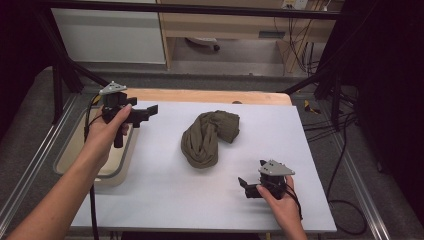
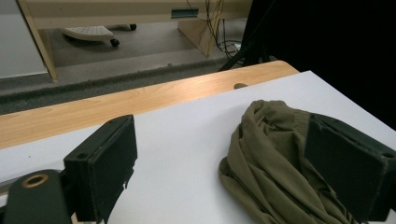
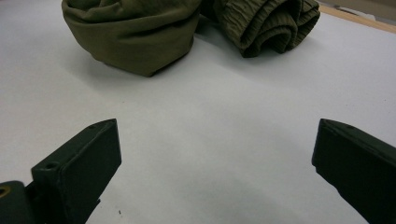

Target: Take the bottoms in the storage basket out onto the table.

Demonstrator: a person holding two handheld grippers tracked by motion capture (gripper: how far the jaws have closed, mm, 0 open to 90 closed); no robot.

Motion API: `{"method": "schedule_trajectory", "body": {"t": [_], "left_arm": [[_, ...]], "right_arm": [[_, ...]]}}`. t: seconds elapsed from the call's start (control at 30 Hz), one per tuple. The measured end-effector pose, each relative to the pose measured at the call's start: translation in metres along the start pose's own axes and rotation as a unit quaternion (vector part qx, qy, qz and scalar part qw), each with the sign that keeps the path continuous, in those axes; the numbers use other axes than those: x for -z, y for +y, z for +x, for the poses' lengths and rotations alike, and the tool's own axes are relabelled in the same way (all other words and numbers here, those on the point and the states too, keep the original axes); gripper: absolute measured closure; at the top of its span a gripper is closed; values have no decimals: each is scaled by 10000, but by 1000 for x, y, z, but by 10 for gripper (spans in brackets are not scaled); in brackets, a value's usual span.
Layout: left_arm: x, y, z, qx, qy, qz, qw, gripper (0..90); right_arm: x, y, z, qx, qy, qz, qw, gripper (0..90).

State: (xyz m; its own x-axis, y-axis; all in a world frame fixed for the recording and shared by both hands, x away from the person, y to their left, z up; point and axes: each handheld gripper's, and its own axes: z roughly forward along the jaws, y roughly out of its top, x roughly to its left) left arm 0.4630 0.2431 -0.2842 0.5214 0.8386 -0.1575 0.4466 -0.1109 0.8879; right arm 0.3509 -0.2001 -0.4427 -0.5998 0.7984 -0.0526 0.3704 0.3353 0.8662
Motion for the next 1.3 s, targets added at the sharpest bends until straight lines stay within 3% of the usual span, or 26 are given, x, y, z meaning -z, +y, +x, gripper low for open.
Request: {"method": "schedule_trajectory", "body": {"t": [0.4,1.3], "left_arm": [[16,-4,15,88,128,-44,9999,94],[45,-14,32,59,298,-92,9995,87]], "right_arm": [[-1,0,1,34,12,29,10000,21],[1,0,2,35,18,11,10000,21]]}}
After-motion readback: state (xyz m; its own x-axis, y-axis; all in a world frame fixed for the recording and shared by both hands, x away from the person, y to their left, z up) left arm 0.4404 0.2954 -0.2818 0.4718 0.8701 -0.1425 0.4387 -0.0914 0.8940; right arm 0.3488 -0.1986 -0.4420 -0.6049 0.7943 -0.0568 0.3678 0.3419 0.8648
